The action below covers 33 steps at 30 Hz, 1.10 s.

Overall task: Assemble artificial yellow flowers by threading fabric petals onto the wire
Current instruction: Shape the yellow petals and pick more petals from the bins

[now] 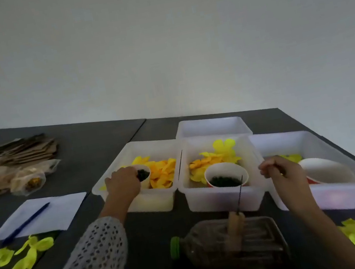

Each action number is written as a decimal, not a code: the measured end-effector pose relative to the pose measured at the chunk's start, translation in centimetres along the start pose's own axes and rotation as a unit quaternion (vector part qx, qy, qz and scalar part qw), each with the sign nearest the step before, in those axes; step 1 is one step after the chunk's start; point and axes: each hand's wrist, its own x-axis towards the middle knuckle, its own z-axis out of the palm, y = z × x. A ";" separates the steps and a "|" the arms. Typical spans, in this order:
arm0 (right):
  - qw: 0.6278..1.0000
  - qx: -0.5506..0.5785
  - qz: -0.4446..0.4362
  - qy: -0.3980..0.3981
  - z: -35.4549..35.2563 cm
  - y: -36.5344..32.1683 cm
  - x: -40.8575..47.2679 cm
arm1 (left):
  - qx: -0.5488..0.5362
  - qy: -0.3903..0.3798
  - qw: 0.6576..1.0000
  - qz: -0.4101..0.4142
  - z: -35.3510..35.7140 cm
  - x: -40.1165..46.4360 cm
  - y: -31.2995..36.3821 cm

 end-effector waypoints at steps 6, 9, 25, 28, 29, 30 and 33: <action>0.998 0.037 -0.011 -0.051 3.0 0.7 0.6 | 0.056 -0.064 0.996 0.010 1.8 3.8 0.5; 0.996 0.025 -0.005 -0.090 3.9 1.5 -0.1 | 0.026 -0.057 0.998 0.018 2.2 4.4 0.5; 0.999 0.017 -0.003 -0.036 4.2 0.8 -0.5 | 0.045 0.024 0.983 0.178 2.1 6.8 4.8; 1.000 0.001 -0.012 -0.009 4.0 1.5 -0.8 | 0.081 -0.024 0.984 0.156 3.0 8.7 4.9; 1.000 -0.007 -0.012 -0.005 3.8 1.8 -0.6 | 0.083 -0.038 0.985 0.147 3.2 9.3 4.9; 1.000 -0.013 -0.011 -0.006 3.6 2.0 -0.4 | 0.076 -0.048 0.986 0.141 3.4 9.8 5.2; 1.000 -0.012 -0.022 -0.014 3.3 2.3 0.0 | 0.011 -0.068 0.989 0.133 4.2 11.1 6.3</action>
